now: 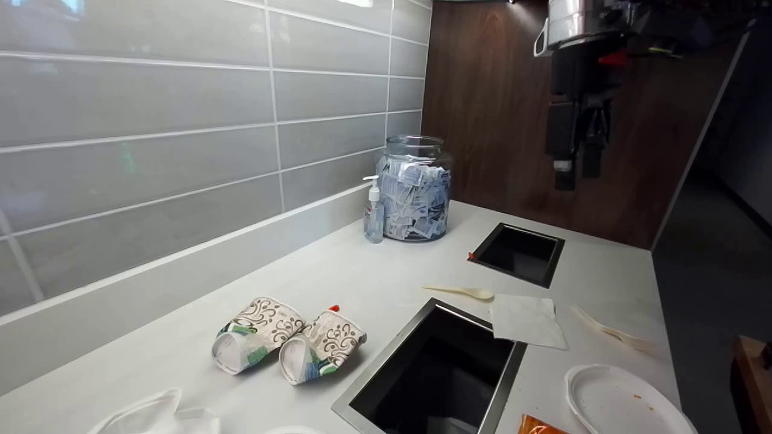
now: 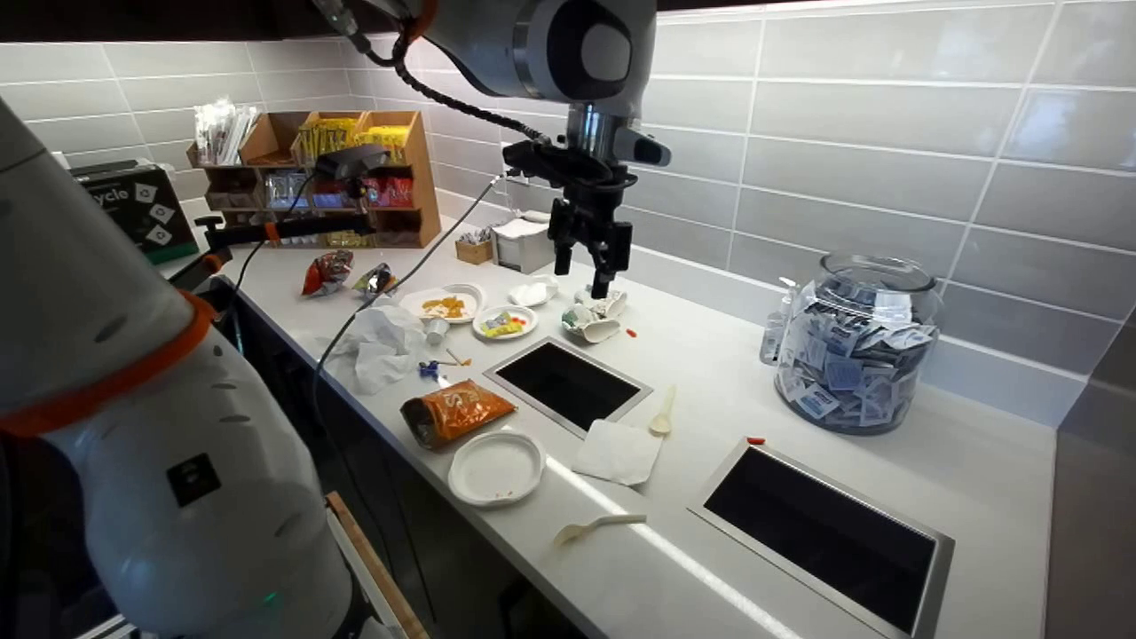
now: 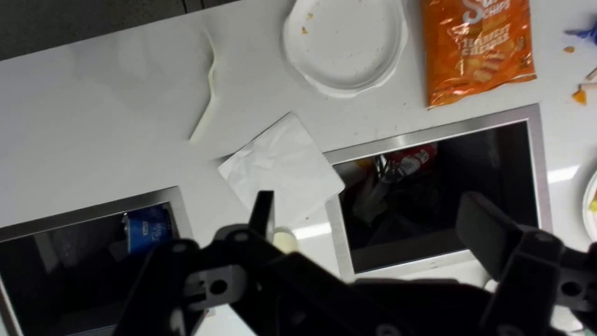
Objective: Pour the contents from the orange packet into the left bin
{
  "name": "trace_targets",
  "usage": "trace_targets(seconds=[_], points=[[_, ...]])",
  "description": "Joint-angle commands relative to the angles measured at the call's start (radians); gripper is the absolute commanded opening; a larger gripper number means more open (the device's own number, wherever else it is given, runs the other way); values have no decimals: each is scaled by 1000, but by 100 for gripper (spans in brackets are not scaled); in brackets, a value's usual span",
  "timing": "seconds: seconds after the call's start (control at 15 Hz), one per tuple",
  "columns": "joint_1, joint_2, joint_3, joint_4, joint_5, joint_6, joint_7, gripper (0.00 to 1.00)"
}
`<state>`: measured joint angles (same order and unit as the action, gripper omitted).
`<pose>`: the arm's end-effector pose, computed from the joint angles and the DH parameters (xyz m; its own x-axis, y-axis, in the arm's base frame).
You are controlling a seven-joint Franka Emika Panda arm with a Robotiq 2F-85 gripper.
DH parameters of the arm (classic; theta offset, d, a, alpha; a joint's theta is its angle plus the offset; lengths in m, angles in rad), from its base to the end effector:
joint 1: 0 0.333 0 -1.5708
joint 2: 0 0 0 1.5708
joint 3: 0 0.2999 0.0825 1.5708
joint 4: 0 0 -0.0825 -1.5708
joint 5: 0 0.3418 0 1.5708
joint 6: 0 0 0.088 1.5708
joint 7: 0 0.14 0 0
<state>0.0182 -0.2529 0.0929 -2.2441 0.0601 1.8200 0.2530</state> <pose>0.4102 0.0536 0.4264 0.9709 -0.1645 -0.1739 -0.1648 -0.9862 0.0123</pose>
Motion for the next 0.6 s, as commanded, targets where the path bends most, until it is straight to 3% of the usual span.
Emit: trace_targets(seconds=[0.0, 0.27, 0.33, 0.53], points=[[60, 94, 37, 24, 44, -26, -28, 100], [123, 198, 85, 14, 90, 0, -53, 100], [110, 142, 72, 1, 60, -1, -27, 100], [119, 166, 76, 6, 61, 1, -24, 100]])
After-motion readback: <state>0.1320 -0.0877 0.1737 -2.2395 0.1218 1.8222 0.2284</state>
